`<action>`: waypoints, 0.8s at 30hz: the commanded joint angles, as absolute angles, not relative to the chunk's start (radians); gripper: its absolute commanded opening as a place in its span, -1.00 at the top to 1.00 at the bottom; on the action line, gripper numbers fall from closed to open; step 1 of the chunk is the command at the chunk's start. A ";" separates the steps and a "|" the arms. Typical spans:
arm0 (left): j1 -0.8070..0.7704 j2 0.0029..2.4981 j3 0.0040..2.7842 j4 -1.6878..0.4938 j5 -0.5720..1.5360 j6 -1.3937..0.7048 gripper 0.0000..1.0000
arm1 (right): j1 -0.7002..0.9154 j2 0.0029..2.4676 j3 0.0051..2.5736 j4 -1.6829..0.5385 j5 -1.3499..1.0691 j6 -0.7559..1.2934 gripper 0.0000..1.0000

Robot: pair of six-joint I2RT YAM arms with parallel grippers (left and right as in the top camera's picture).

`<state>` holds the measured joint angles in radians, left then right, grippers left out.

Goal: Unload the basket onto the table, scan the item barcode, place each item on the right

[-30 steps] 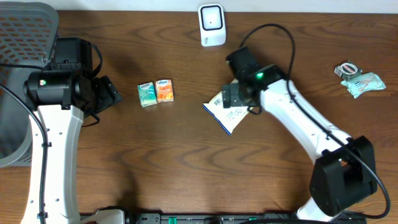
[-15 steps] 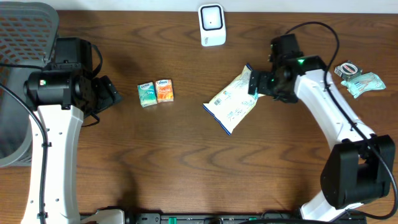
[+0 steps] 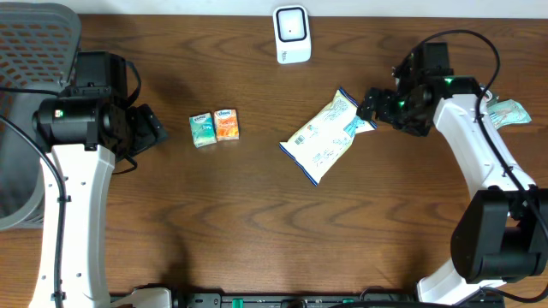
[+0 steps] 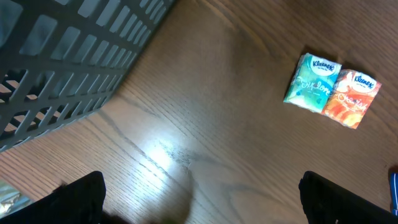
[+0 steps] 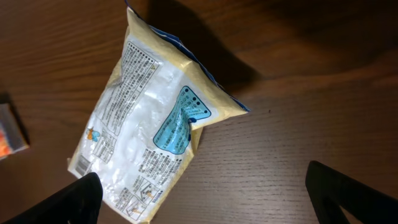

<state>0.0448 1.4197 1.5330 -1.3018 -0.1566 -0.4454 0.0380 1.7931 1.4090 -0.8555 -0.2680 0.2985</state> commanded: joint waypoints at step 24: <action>0.049 1.424 1.536 -1.305 -0.166 -0.454 -0.96 | 0.041 1.937 1.390 -0.865 -0.413 0.272 -0.86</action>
<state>0.0452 1.4197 1.5330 -1.3018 -0.1566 -0.4454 0.0296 1.9240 1.3968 -0.8665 -0.4187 0.2794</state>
